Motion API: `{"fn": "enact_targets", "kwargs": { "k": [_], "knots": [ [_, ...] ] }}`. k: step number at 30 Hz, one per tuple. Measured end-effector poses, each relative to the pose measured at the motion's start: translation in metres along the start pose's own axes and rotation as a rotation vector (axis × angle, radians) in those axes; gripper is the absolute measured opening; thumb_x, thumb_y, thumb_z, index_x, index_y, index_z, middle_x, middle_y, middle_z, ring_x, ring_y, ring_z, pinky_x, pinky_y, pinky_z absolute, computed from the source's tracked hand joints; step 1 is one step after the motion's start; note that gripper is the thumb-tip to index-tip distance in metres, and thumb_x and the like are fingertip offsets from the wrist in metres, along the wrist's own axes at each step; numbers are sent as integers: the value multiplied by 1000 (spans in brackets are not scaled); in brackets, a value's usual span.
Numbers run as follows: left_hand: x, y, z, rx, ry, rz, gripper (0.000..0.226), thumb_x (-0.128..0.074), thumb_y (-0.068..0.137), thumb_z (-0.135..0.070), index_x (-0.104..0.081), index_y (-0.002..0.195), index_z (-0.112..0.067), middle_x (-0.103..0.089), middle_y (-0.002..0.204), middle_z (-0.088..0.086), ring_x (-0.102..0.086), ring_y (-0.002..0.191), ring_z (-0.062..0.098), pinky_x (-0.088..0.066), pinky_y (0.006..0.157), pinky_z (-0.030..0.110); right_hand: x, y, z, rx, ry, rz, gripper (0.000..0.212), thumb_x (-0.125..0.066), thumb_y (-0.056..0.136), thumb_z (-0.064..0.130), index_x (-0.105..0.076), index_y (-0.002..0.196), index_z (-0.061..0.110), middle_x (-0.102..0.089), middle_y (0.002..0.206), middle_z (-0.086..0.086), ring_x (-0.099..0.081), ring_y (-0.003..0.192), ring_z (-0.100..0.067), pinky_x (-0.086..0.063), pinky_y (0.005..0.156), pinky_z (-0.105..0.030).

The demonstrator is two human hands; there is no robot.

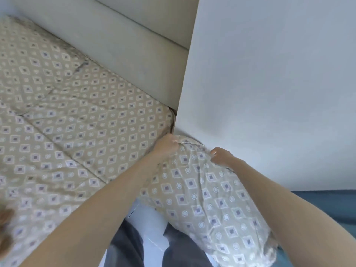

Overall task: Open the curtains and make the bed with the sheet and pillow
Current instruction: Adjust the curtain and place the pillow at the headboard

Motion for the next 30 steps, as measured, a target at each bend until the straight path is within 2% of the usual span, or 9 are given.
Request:
{"fn": "enact_targets", "kwargs": {
  "k": [3, 5, 9, 13, 16, 19, 24, 27, 30],
  "knots": [
    [-46, 18, 0, 36, 56, 67, 16, -45, 94, -12, -59, 88, -10, -61, 100, 23, -60, 99, 36, -42, 60, 29, -11, 23, -42, 1, -21, 22, 47, -49, 91, 14, -44, 137, 18, -49, 137, -6, -47, 125, -24, -41, 97, -29],
    [-66, 28, 7, 61, 60, 68, 36, -44, 94, -11, -54, 128, -9, -57, 127, 17, -53, 119, 35, -47, 85, 36, -20, 36, -65, 0, -44, 39, 48, -48, 91, 12, -42, 138, 17, -48, 139, -7, -47, 124, -25, -41, 95, -28],
    [-98, 47, 25, 152, 34, 30, 46, -47, 95, -14, -43, 141, -13, -50, 139, 12, -49, 126, 30, -43, 98, 35, -44, 60, -98, 10, -75, 103, 59, -52, 88, 12, -36, 145, 18, -46, 143, -7, -51, 119, -24, -45, 86, -27],
    [-136, 64, 35, 128, 79, 70, 50, -43, 96, -15, -35, 145, -13, -34, 151, 8, -46, 128, 25, -44, 96, 29, -60, 90, -124, 44, -87, 120, 83, -66, 78, 9, -26, 150, 22, -60, 123, -10, -61, 102, -27, -47, 72, -27],
    [-164, 69, 41, 142, 85, 99, 52, -42, 95, -12, -34, 146, -15, -34, 149, 8, -58, 106, 26, -46, 71, 25, -76, 108, -149, 5, -175, 157, 94, -77, 67, 21, -27, 146, 11, -49, 138, -9, -50, 123, -29, -48, 93, -36],
    [-179, 69, 43, 171, 116, 83, 53, -42, 94, -13, -33, 146, -17, -35, 150, 6, -55, 116, 25, -45, 87, 29, -85, 114, -166, -43, -171, 140, 96, -77, 63, 32, -28, 144, 13, -48, 138, -4, -43, 129, -27, -44, 100, -41],
    [-184, 66, 42, 206, 76, 84, 52, -40, 95, -12, -33, 146, -18, -45, 142, 7, -60, 84, 16, -45, 65, 21, -77, 100, -156, 43, -174, 18, 49, -66, 77, 35, -49, 117, 13, -59, 113, 0, -59, 106, -24, -46, 77, -28],
    [-156, 59, 50, 284, -5, 22, 52, -46, 94, -12, -37, 145, -17, -41, 146, 8, -52, 119, 25, -44, 92, 29, -66, 76, -132, 56, -54, 63, 11, -57, 81, 19, -48, 80, 13, -52, 77, 3, -53, 81, -23, -40, 64, -25],
    [-120, 46, 51, 320, -63, -34, 52, -47, 96, -16, -35, 146, -17, -40, 146, 7, -50, 122, 26, -40, 89, 26, -53, 51, -94, 46, 286, 175, 34, -54, 63, -2, -27, 57, 17, -30, 58, 2, -32, 53, -16, -19, 43, -18]
  ]
}}
Point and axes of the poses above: each hand's wrist, its own y-axis towards the middle knuckle, its own x-axis out of the back of the hand, z = x × y, the point moved 6 cm from there along y, towards the middle knuckle
